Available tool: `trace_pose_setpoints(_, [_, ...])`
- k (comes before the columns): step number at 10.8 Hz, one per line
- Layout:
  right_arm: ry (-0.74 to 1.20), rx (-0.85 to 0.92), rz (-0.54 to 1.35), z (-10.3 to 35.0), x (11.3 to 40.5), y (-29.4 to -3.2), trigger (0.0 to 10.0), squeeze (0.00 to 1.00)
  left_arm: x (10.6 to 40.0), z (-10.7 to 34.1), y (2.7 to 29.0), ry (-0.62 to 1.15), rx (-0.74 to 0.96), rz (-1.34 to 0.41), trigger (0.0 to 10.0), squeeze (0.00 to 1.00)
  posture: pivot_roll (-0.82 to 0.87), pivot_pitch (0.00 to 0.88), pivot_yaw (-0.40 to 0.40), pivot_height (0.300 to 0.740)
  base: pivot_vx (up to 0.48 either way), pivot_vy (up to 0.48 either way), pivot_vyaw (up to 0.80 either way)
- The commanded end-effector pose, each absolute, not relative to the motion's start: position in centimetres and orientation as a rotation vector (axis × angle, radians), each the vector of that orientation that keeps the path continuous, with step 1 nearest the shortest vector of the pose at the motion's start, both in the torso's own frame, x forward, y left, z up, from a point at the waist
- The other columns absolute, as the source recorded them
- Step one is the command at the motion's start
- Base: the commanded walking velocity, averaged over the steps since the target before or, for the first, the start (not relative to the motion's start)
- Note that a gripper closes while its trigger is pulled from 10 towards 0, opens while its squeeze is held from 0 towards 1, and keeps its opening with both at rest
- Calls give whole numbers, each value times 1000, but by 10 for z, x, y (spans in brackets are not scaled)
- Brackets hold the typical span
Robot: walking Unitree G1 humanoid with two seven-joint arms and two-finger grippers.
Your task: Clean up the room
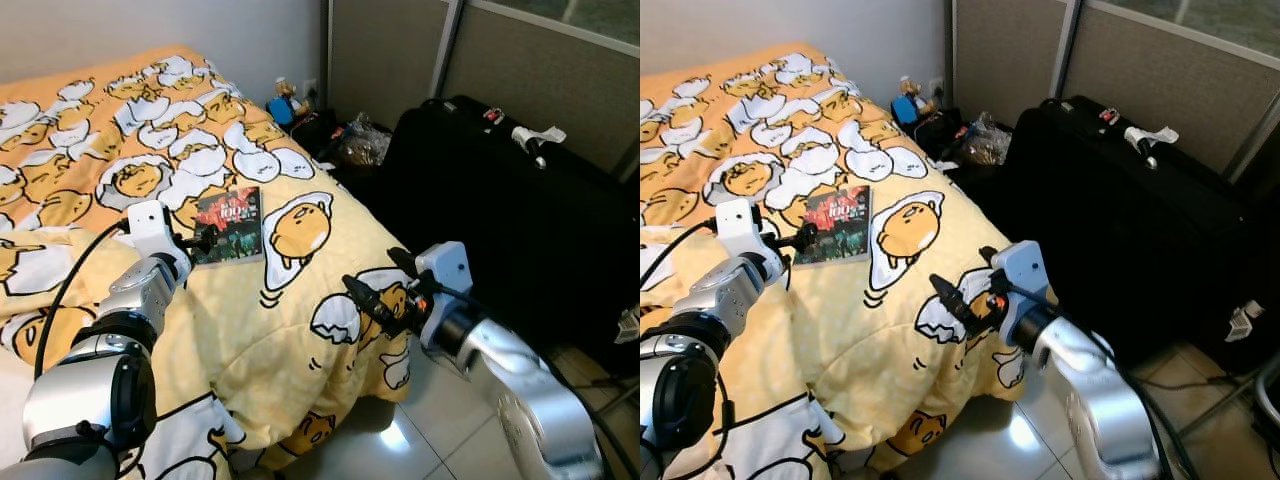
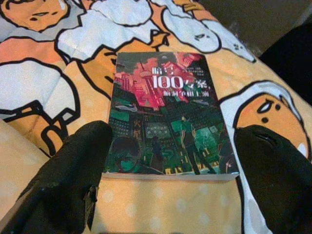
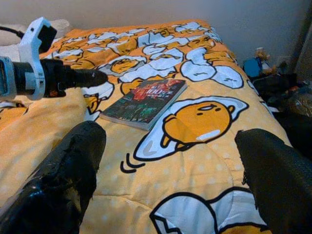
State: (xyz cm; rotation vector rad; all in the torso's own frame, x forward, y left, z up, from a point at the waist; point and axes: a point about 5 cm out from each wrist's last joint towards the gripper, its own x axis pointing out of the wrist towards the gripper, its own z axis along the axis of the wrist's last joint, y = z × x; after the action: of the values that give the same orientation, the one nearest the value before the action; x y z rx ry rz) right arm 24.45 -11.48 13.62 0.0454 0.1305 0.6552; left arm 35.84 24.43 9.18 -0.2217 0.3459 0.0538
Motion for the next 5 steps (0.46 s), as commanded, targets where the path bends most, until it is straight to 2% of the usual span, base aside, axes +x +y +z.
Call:
trace_pose_setpoints(1, [130,56,647,138,241,-109,10000,0,361,96,247,345,-188,57,10000,0,-187,87,75,740,0,0,0])
trace_pose_setpoints(2, [134,59,628,136,240,-107,10000,0,359,94,247,351,-187,62,10000,0,-186,85,79,740,0,0,0])
trace_pose_setpoints(3, [140,72,557,131,239,-109,10000,0,356,88,243,355,-193,44,10000,0,-182,47,93,740,0,0,0])
trace_pose_setpoints(4, [145,81,475,127,243,-116,10000,0,353,81,239,370,-184,24,10000,0,-175,5,103,740,0,0,0])
trace_pose_setpoints(5, [157,59,416,122,246,-123,10000,0,351,79,240,374,-143,28,10000,0,-172,0,112,740,0,0,0])
